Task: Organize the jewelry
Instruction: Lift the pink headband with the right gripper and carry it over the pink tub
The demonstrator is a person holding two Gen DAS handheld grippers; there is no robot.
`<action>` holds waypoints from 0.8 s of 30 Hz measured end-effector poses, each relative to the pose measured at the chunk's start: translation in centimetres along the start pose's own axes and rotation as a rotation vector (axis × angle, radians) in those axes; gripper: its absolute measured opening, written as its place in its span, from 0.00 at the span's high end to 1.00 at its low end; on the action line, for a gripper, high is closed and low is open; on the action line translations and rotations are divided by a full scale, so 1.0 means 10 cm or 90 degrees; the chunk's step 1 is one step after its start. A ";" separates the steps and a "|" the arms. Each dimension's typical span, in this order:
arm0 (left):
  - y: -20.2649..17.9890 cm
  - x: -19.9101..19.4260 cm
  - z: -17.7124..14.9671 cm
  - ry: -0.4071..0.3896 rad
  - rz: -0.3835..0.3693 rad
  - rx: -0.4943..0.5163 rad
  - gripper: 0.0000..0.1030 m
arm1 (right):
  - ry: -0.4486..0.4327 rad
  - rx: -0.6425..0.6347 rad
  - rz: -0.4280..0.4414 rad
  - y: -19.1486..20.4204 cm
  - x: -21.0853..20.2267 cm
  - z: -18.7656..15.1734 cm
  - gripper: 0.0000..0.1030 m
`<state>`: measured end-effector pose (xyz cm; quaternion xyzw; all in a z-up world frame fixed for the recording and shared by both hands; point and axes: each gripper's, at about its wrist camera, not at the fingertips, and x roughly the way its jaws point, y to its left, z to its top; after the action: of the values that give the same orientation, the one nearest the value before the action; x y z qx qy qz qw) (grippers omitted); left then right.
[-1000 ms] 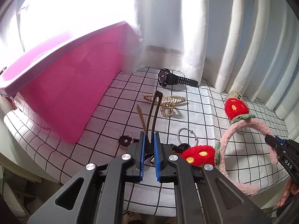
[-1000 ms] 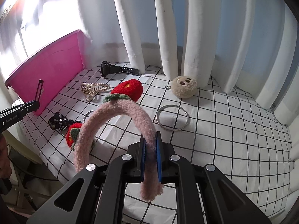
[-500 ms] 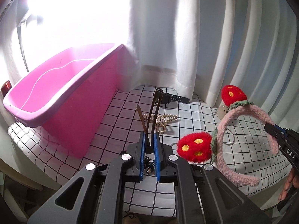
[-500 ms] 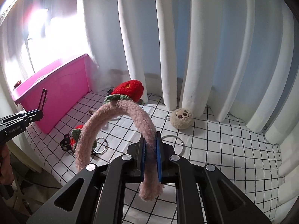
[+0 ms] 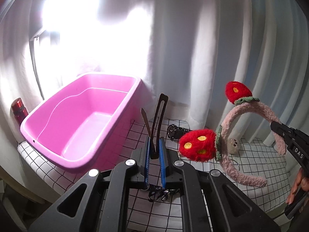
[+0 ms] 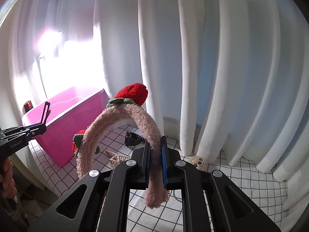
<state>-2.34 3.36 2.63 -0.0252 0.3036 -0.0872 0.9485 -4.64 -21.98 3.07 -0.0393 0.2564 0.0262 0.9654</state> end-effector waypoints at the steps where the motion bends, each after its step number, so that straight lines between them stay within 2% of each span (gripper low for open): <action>1: 0.04 -0.02 0.04 -0.007 0.003 -0.001 0.91 | -0.005 -0.004 0.004 0.05 0.01 0.04 0.91; 7: 0.34 -0.19 0.31 -0.047 0.026 -0.025 0.91 | -0.033 -0.027 0.040 0.35 0.14 0.35 0.91; 13: 0.73 -0.23 0.49 -0.065 0.068 -0.041 0.91 | -0.057 -0.053 0.085 0.78 0.38 0.71 0.91; 19: 1.17 -0.18 0.56 -0.064 0.113 -0.057 0.91 | -0.057 -0.074 0.132 1.29 0.76 1.04 0.91; 24: 1.51 -0.03 0.52 -0.045 0.142 -0.077 0.91 | -0.041 -0.099 0.158 1.73 1.12 1.20 0.91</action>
<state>2.66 18.21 5.51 -0.0518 0.2759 0.0382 0.9590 9.75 -3.33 6.86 -0.0814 0.2255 0.1664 0.9565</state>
